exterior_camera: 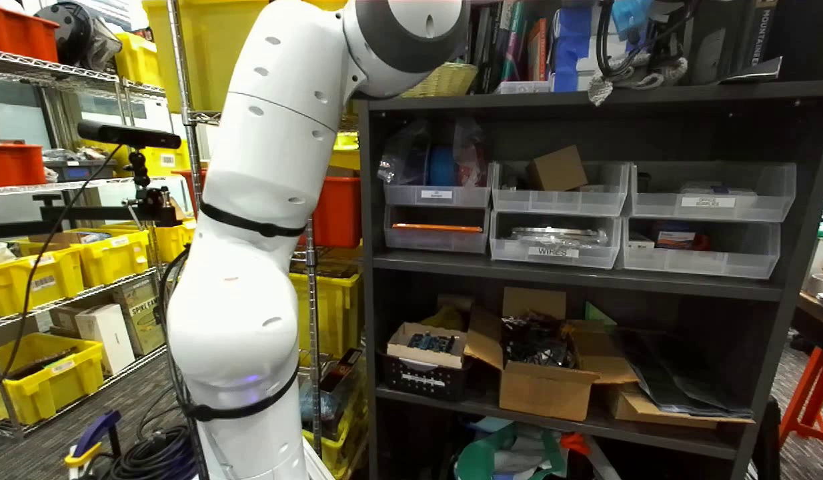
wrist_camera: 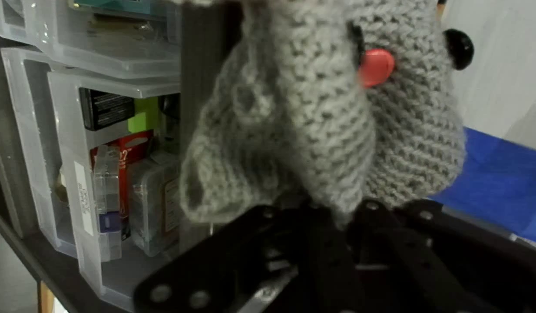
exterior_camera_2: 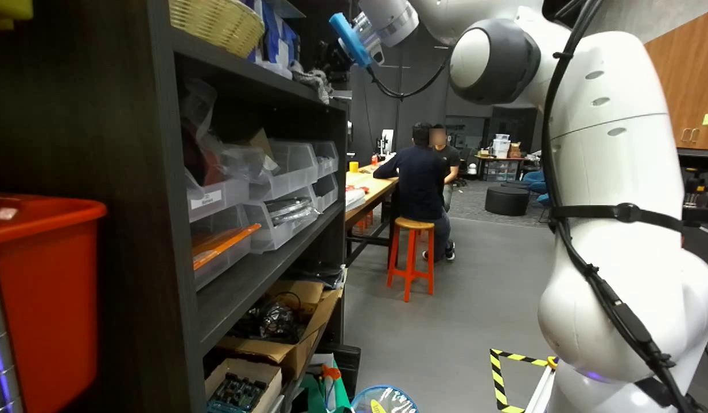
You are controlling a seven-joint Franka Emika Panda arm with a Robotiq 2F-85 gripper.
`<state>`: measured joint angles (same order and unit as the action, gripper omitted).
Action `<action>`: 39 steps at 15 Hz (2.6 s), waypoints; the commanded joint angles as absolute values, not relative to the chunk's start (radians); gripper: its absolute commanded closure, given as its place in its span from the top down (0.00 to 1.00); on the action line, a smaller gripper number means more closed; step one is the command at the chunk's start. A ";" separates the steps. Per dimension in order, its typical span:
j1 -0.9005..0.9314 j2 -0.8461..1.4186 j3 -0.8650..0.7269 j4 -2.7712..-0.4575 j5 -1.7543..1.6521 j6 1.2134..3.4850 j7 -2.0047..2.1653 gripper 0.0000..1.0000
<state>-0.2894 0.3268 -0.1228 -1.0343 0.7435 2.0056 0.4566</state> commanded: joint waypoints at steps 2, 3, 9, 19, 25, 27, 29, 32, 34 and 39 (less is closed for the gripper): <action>-0.294 0.187 -0.114 -1.243 0.819 2.103 0.373 0.03; -0.298 0.162 -0.116 -1.283 0.837 2.113 0.352 0.03; -0.334 0.018 -0.132 -1.498 0.983 2.147 0.197 0.03; -0.292 -0.098 -0.222 -1.694 1.172 2.252 0.023 0.03; -0.246 -0.088 -0.205 -1.726 1.189 2.427 0.009 0.03; -0.227 -0.077 -0.198 -1.728 1.187 2.499 0.014 0.03; -0.207 -0.064 -0.189 -1.727 1.179 2.568 0.023 0.03; -0.184 -0.050 -0.175 -1.730 1.160 2.646 0.030 0.03; -0.183 -0.050 -0.168 -1.736 1.181 2.677 0.023 0.03; -0.204 -0.078 -0.197 -1.747 1.293 2.670 -0.005 0.03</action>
